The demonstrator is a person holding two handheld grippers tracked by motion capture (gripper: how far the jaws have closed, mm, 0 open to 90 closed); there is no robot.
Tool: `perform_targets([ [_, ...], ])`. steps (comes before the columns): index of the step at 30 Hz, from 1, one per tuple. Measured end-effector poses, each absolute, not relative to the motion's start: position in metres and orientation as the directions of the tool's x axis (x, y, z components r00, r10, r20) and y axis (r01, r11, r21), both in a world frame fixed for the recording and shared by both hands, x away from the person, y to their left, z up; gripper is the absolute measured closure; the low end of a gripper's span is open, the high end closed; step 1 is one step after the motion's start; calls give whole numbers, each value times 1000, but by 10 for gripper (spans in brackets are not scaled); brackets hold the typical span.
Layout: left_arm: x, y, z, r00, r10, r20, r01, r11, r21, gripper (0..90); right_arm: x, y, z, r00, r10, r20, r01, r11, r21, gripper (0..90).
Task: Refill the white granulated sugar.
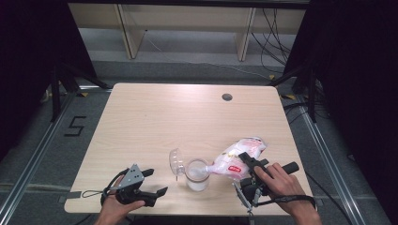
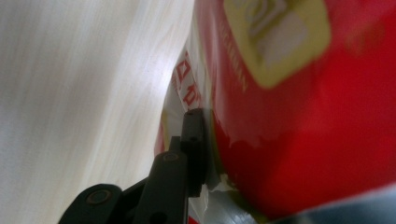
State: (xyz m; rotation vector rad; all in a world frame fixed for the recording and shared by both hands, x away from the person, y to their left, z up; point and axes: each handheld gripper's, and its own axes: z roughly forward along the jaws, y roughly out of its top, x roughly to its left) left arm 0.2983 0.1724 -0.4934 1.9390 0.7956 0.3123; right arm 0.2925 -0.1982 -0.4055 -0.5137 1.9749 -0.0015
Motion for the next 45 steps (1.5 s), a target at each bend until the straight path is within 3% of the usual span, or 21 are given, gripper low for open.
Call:
perform_targets([
  [8, 299, 173, -493, 754, 647, -116, 394, -304, 867, 165, 296, -201, -410, -408, -301, -862, -354, 923, -155, 774],
  [10, 299, 173, -493, 753, 647, -116, 394, -303, 868, 165, 295, -203, -411, -437, -225, -871, -324, 942, -81, 774],
  [13, 299, 173, -493, 753, 648, -116, 394, -303, 868, 165, 297, -203, -405, -420, -229, -878, -360, 930, -70, 775],
  [16, 298, 173, -493, 753, 648, -115, 394, -304, 868, 165, 295, -206, -405, -457, -139, -879, -313, 950, 13, 777],
  [18, 298, 173, -493, 753, 647, -115, 394, -305, 867, 165, 297, -206, -399, -446, -160, -881, -339, 941, 1, 777],
  [19, 298, 172, -493, 753, 648, -116, 394, -303, 868, 165, 295, -208, -401, -472, -80, -878, -292, 954, 71, 777],
  [21, 299, 173, -493, 753, 648, -116, 393, -302, 868, 165, 299, -210, -397, -448, -104, -888, -326, 944, 54, 777],
  [23, 299, 173, -493, 753, 648, -115, 393, -302, 869, 165, 296, -213, -398, -481, -7, -877, -261, 956, 135, 778],
  [24, 299, 173, -493, 753, 648, -115, 393, -302, 869, 165, 297, -213, -396, -474, -34, -880, -272, 956, 110, 778],
  [26, 299, 173, -493, 753, 648, -115, 393, -302, 869, 165, 295, -216, -398, -495, 39, -868, -223, 960, 171, 779],
  [27, 298, 173, -493, 752, 649, -115, 393, -302, 869, 165, 297, -217, -395, -482, 10, -876, -241, 960, 143, 779],
  [28, 298, 173, -493, 753, 648, -114, 392, -304, 868, 165, 296, -218, -399, -494, 59, -868, -203, 962, 180, 780],
  [30, 299, 173, -493, 757, 644, -105, 386, -312, 868, 165, 297, -219, -398, -491, 42, -870, -205, 965, 162, 780],
  [32, 299, 173, -492, 763, 639, -95, 375, -318, 870, 165, 297, -221, -400, -503, 95, -859, -172, 963, 207, 781],
  [33, 300, 173, -492, 763, 640, -95, 376, -318, 870, 164, 300, -222, -397, -490, 52, -870, -209, 962, 175, 781],
  [34, 300, 173, -492, 762, 641, -97, 376, -316, 871, 165, 299, -224, -402, -514, 135, -847, -149, 958, 244, 781],
  [36, 300, 173, -492, 763, 639, -95, 375, -319, 870, 164, 302, -225, -401, -511, 112, -852, -166, 960, 226, 782],
  [39, 299, 173, -492, 764, 639, -95, 375, -318, 871, 164, 302, -226, -406, -533, 197, -823, -102, 951, 293, 783],
  [44, 300, 173, -492, 763, 639, -95, 374, -318, 871, 164, 306, -230, -408, -546, 260, -796, -54, 938, 343, 785],
  [45, 300, 174, -492, 763, 639, -95, 375, -318, 871, 164, 308, -231, -408, -537, 237, -809, -77, 942, 327, 786],
])
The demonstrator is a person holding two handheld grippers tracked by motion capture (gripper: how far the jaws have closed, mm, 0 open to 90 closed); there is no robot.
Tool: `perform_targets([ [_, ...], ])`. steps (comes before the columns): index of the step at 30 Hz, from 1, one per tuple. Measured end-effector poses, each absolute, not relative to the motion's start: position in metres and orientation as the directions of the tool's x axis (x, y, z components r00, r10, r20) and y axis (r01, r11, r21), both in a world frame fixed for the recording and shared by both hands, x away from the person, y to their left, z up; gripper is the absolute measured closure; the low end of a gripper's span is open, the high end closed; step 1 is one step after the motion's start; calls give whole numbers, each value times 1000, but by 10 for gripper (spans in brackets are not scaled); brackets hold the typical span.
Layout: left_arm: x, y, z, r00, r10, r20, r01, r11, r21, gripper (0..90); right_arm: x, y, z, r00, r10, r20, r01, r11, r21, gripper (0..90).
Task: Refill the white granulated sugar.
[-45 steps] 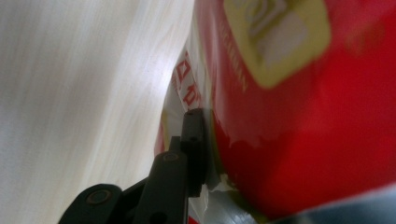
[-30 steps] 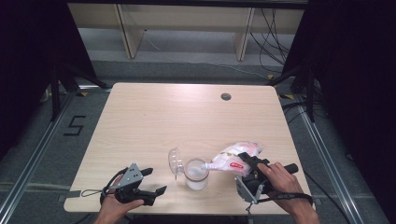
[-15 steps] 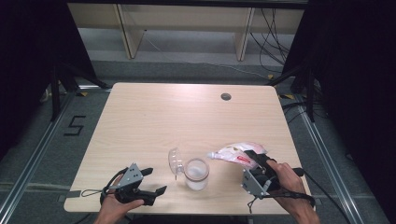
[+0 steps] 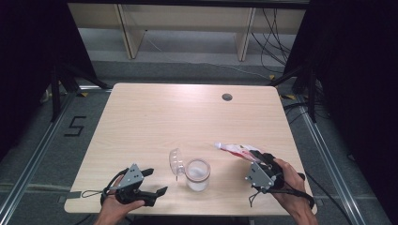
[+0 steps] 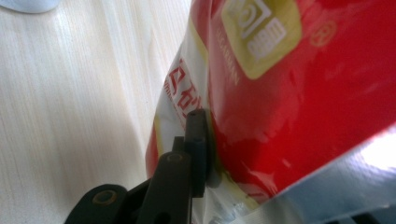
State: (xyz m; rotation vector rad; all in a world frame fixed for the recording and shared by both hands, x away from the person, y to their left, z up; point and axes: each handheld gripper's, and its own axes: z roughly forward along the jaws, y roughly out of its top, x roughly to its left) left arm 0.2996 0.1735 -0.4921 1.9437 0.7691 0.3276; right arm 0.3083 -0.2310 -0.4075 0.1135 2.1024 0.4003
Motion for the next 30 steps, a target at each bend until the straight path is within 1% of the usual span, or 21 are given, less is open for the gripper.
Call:
perform_targets([
  [1, 300, 174, -492, 763, 640, -95, 374, -317, 871, 164, 308, -232, -407, -551, 233, -802, -75, 943, 325, 787],
  [2, 300, 174, -492, 763, 639, -94, 374, -318, 871, 164, 308, -232, -410, -542, 275, -794, -47, 933, 355, 788],
  [3, 300, 173, -492, 763, 640, -95, 375, -318, 871, 164, 309, -232, -409, -550, 270, -790, -50, 934, 355, 789],
  [4, 300, 173, -492, 763, 639, -95, 375, -318, 871, 164, 310, -234, -409, -558, 285, -779, -47, 927, 373, 789],
  [5, 300, 173, -492, 763, 640, -95, 375, -317, 871, 164, 309, -235, -410, -560, 321, -764, -24, 915, 402, 790],
  [7, 300, 173, -492, 764, 639, -93, 374, -319, 871, 164, 311, -237, -410, -564, 324, -760, -30, 911, 410, 791],
  [9, 300, 173, -492, 764, 639, -94, 374, -320, 870, 164, 310, -237, -412, -573, 359, -737, -8, 896, 443, 792],
  [11, 300, 173, -492, 764, 639, -94, 374, -319, 871, 164, 312, -239, -411, -579, 353, -735, -20, 895, 446, 793],
  [12, 300, 173, -492, 764, 639, -93, 374, -320, 870, 164, 311, -239, -412, -580, 375, -723, -5, 886, 464, 793],
  [14, 300, 173, -492, 763, 639, -94, 375, -320, 870, 164, 311, -240, -412, -581, 380, -719, -3, 883, 470, 795],
  [16, 300, 173, -492, 763, 640, -95, 376, -319, 870, 164, 312, -241, -414, -596, 416, -686, 11, 859, 512, 797],
  [19, 300, 173, -492, 764, 638, -93, 373, -320, 871, 164, 315, -245, -416, -595, 430, -679, 17, 851, 524, 798],
  [20, 300, 173, -492, 764, 639, -94, 374, -320, 870, 164, 316, -246, -417, -603, 440, -666, 22, 843, 537, 799],
  [22, 300, 173, -492, 764, 639, -94, 375, -319, 871, 164, 317, -249, -418, -614, 495, -615, 53, 803, 594, 799],
  [23, 300, 173, -492, 764, 639, -94, 374, -319, 871, 164, 317, -250, -419, -618, 495, -611, 51, 801, 596, 801],
  [24, 300, 174, -492, 763, 639, -94, 374, -319, 871, 164, 318, -252, -419, -622, 516, -589, 61, 782, 620, 803],
  [26, 300, 174, -492, 763, 639, -94, 375, -319, 870, 164, 319, -257, -419, -618, 531, -580, 66, 770, 635, 802],
  [27, 300, 174, -492, 763, 639, -94, 374, -320, 871, 164, 318, -258, -419, -617, 555, -558, 84, 752, 654, 804],
  [30, 300, 173, -492, 761, 640, -102, 376, -307, 875, 164, 318, -262, -421, -616, 563, -551, 78, 739, 669, 805],
])
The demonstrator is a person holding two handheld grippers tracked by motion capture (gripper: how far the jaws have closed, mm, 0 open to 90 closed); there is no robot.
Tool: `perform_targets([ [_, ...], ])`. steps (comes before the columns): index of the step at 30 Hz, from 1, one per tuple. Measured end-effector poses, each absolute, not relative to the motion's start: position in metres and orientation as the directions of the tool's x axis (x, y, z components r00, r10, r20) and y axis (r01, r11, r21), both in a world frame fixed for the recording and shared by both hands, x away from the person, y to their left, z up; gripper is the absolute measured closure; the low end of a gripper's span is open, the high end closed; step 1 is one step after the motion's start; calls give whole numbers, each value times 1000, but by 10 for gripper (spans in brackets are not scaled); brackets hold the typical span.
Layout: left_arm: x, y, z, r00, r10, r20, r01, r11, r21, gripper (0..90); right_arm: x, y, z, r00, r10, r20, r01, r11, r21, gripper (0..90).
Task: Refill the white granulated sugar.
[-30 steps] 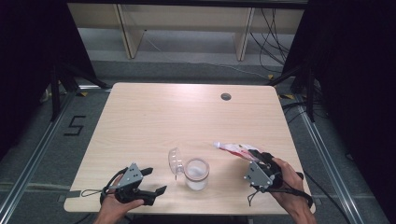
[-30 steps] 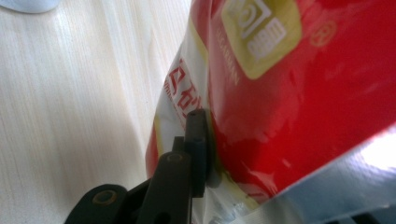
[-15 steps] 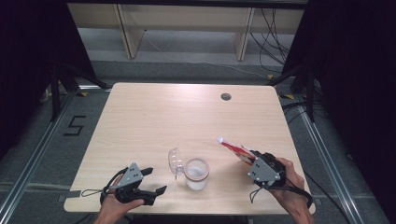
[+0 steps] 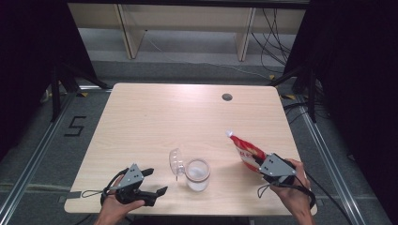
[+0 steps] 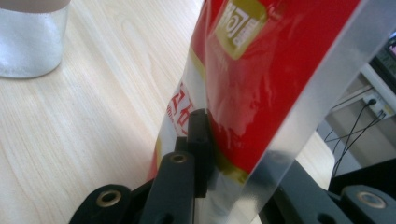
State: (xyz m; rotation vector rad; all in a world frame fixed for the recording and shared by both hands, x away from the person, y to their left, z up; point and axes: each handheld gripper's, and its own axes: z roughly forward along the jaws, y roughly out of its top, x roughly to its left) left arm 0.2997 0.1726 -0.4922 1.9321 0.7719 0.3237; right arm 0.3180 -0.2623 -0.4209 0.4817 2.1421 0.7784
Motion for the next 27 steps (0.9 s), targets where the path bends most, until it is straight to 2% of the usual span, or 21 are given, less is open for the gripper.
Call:
perform_targets([
  [13, 299, 172, -492, 755, 647, -110, 386, -302, 872, 164, 317, -290, -429, -591, 695, -408, 150, 592, 792, 806],
  [27, 300, 173, -492, 762, 640, -93, 375, -320, 870, 164, 315, -316, -438, -565, 775, -284, 191, 457, 869, 803],
])
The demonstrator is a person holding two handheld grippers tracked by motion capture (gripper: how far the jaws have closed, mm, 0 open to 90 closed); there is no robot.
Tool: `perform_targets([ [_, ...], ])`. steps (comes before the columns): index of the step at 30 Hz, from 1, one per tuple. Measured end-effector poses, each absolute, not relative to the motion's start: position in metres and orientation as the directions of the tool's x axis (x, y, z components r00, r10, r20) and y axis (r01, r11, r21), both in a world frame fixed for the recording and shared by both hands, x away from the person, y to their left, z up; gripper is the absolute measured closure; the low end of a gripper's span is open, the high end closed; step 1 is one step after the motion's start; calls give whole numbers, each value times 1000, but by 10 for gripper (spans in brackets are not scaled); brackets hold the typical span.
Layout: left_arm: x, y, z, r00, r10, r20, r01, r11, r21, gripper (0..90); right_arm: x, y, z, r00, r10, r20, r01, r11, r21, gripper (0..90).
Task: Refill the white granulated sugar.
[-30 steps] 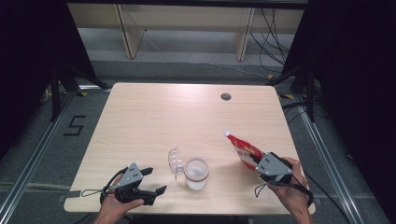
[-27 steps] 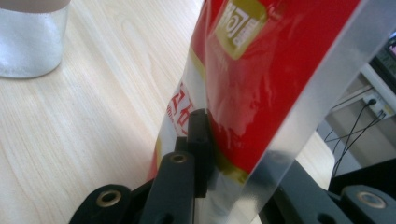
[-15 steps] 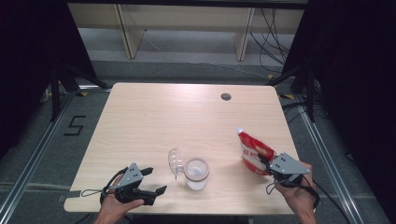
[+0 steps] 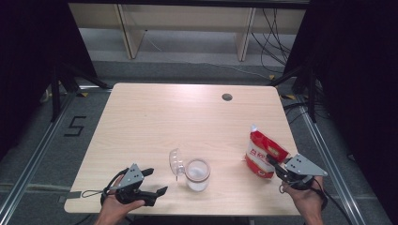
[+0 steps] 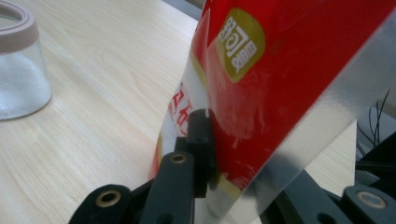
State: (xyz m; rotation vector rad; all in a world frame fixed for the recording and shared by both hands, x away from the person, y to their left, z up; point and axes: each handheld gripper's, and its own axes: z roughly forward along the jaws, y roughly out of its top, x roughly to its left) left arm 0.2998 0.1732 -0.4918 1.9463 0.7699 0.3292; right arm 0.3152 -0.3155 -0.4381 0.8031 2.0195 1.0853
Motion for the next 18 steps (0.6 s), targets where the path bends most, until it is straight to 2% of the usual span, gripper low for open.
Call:
perform_targets([
  [8, 300, 173, -492, 763, 640, -92, 374, -321, 870, 164, 314, -318, -440, -558, 786, -267, 192, 435, 879, 770],
  [13, 300, 173, -492, 762, 641, -93, 376, -320, 870, 164, 312, -318, -439, -555, 788, -266, 184, 428, 885, 709],
  [18, 300, 173, -492, 761, 641, -93, 376, -320, 870, 164, 309, -316, -439, -537, 803, -258, 183, 409, 894, 609],
])
